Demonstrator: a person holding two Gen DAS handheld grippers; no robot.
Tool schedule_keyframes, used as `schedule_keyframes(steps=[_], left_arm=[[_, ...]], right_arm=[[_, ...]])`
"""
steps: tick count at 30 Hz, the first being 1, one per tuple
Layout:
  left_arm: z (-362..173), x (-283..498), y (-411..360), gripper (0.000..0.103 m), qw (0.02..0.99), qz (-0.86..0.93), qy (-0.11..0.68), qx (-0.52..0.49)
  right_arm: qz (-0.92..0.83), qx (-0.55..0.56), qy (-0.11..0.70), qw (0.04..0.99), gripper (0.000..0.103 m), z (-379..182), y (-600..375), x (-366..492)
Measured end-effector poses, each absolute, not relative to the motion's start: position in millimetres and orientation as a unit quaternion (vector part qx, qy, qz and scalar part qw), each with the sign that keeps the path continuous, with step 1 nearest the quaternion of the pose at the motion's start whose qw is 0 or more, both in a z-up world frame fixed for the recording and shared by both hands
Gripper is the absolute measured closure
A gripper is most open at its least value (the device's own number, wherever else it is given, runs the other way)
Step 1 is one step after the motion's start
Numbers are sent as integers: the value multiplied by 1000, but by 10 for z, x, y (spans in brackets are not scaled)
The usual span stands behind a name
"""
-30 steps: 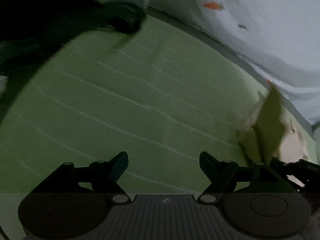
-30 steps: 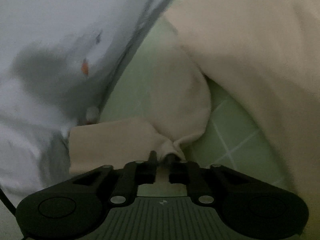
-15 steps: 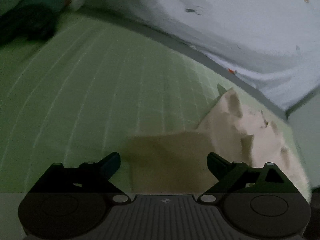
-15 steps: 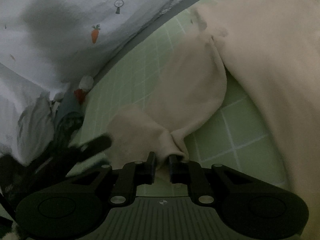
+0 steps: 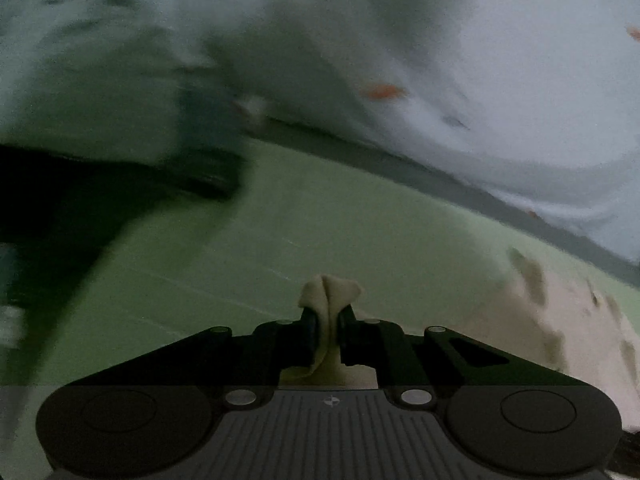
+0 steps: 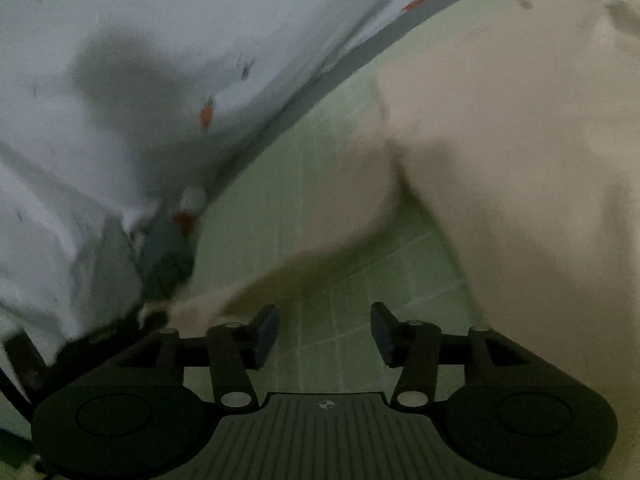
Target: Fold clothes
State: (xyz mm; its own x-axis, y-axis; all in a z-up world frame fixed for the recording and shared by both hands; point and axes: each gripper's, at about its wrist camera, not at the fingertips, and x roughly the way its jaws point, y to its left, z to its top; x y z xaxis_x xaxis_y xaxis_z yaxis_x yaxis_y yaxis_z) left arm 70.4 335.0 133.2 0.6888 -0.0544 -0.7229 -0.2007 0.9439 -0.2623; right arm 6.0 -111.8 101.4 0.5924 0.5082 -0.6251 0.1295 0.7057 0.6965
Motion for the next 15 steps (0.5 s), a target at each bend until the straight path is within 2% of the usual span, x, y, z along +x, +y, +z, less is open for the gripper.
schedule_keyframes(steps=[2,5,8,9,11,13,15], left_arm=[[1254,629,3548,90,873,51,431,-223],[1154,445,3448,87,857,49,464,-222],[928,270,3293,70,840,62,503,-194],[865,243,3295,63,830,73,516,-200],[789,179,3344,56,813,91,531,-223],[820,99,3446,41,805,118,525,-251],[896,91,3482,37,811,146,513,-242]], right_arm=[[93,386,429,811,34,1018,-1324,-60],[48,396,428,811,34,996,-1582,-163],[16,402,421,813,34,994,-1756,-234],[7,399,419,816,33,997,-1807,-261],[-4,388,422,820,33,999,-1828,-270],[-20,362,428,828,31,1014,-1855,-289],[-39,333,429,839,26,1056,-1893,-315]])
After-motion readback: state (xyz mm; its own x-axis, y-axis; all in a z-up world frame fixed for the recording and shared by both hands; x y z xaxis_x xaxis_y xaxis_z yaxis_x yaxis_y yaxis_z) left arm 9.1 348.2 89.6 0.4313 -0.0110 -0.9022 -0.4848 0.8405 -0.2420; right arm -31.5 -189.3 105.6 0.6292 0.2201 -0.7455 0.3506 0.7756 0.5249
